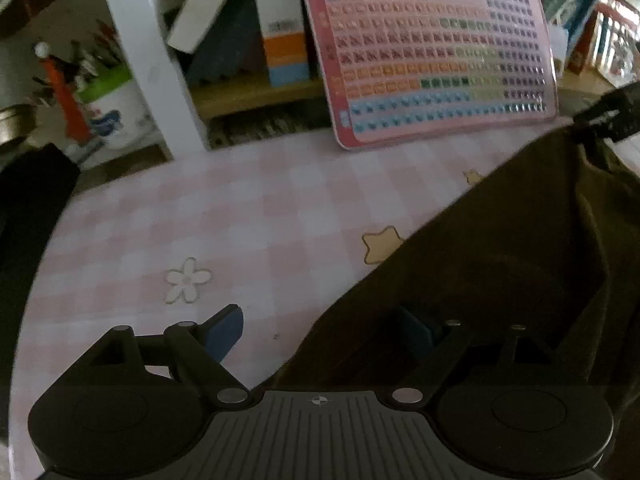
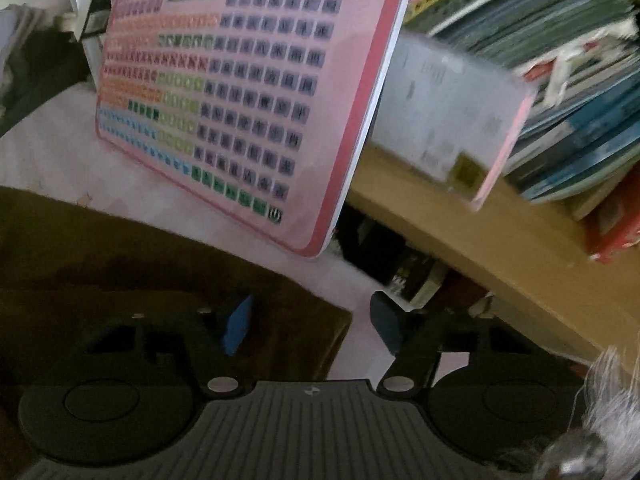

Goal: Fold clothes

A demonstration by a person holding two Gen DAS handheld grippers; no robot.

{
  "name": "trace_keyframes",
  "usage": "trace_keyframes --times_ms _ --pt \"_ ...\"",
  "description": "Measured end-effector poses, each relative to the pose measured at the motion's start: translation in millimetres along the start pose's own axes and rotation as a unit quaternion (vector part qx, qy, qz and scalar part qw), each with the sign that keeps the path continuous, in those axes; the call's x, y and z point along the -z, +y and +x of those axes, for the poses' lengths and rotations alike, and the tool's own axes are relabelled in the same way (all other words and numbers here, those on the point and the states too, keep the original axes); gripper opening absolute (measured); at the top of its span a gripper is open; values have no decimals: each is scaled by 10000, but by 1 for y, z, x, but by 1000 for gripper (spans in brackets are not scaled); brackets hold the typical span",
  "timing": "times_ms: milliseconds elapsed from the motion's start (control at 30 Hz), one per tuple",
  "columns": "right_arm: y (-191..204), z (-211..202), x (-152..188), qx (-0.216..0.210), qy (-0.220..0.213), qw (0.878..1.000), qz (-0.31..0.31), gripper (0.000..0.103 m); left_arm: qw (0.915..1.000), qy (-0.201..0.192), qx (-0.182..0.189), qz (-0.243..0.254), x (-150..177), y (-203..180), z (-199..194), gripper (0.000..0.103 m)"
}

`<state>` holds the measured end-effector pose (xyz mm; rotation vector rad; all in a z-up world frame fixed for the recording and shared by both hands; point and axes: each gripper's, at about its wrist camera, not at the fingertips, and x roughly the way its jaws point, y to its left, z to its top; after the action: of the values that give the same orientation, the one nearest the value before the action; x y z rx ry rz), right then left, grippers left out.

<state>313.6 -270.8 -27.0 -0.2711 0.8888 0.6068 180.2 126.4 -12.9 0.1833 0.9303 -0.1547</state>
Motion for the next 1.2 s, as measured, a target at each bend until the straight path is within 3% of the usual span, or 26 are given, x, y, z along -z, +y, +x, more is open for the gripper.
trace_keyframes --times_ms 133,233,267,367,400,433,533,900,1033,1200 --pt "-1 1 0 -134 -45 9999 -28 57 9992 -75 340 -177 1 9 4 74" --pt "-3 -1 -1 -214 -30 9998 -7 37 9983 -123 540 -154 1 9 3 59" --pt "-4 -2 -1 -241 -20 9997 16 26 9980 -128 603 -108 0 8 3 55" --pt "-5 -4 -1 -287 24 9995 112 18 9965 -86 837 18 -3 5 1 25" --pt "-5 -5 0 -279 42 9995 165 16 9956 -47 934 50 -4 5 1 8" --pt "-3 -7 1 -257 41 9994 221 15 9952 -14 973 82 -6 5 1 4" --pt "-1 -26 3 -112 -223 9991 344 13 9972 -240 682 183 -7 3 -9 1" --pt "38 -143 16 753 -1587 9839 334 13 9875 -1413 638 284 0 -6 -90 1" --pt "64 -196 41 1018 -2015 9732 444 13 9802 -1761 772 473 23 -19 -129 0" --pt "109 -258 102 1242 -2240 9652 524 13 9728 -1917 919 915 69 -38 -170 0"
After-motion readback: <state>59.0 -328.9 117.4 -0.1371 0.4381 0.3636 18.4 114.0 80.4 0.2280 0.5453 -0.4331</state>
